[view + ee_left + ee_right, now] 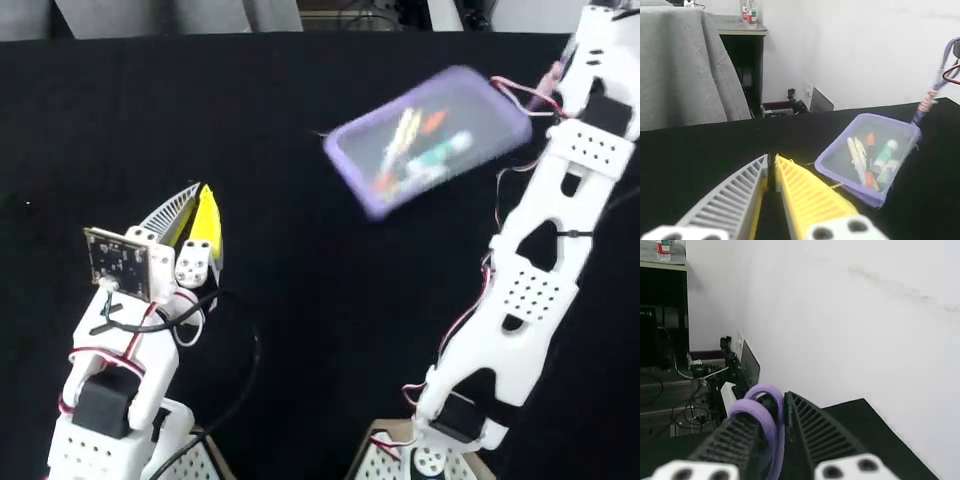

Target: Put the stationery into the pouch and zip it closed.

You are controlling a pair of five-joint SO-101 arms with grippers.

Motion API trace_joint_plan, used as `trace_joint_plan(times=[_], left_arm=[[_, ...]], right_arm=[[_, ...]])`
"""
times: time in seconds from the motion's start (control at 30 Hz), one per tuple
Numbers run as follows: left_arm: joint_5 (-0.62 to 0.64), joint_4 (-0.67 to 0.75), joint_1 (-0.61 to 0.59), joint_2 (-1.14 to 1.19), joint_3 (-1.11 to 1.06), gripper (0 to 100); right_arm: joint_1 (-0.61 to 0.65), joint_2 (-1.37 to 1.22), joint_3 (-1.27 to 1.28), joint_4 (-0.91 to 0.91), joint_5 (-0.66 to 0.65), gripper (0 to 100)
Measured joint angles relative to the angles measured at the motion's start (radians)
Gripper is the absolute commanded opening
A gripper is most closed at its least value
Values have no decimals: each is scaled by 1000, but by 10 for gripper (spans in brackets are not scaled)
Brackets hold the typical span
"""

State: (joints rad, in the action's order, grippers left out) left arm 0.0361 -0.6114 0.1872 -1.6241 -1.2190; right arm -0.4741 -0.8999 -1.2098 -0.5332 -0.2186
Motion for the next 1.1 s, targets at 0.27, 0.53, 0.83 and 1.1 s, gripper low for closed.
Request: trace_joint_plan(times=[0.27,0.53,0.83,1.1], left_arm=[[0,0,-8,0,0,33],[0,0,-8,0,0,33],[0,0,-8,0,0,33],[0,0,-8,0,0,33]], right_arm=[[75,0,0,-9,0,15],[196,0,-207,-247,-15,15],[460,14,-404,-646,-327,12],[669,140,-405,-885,-384,12]])
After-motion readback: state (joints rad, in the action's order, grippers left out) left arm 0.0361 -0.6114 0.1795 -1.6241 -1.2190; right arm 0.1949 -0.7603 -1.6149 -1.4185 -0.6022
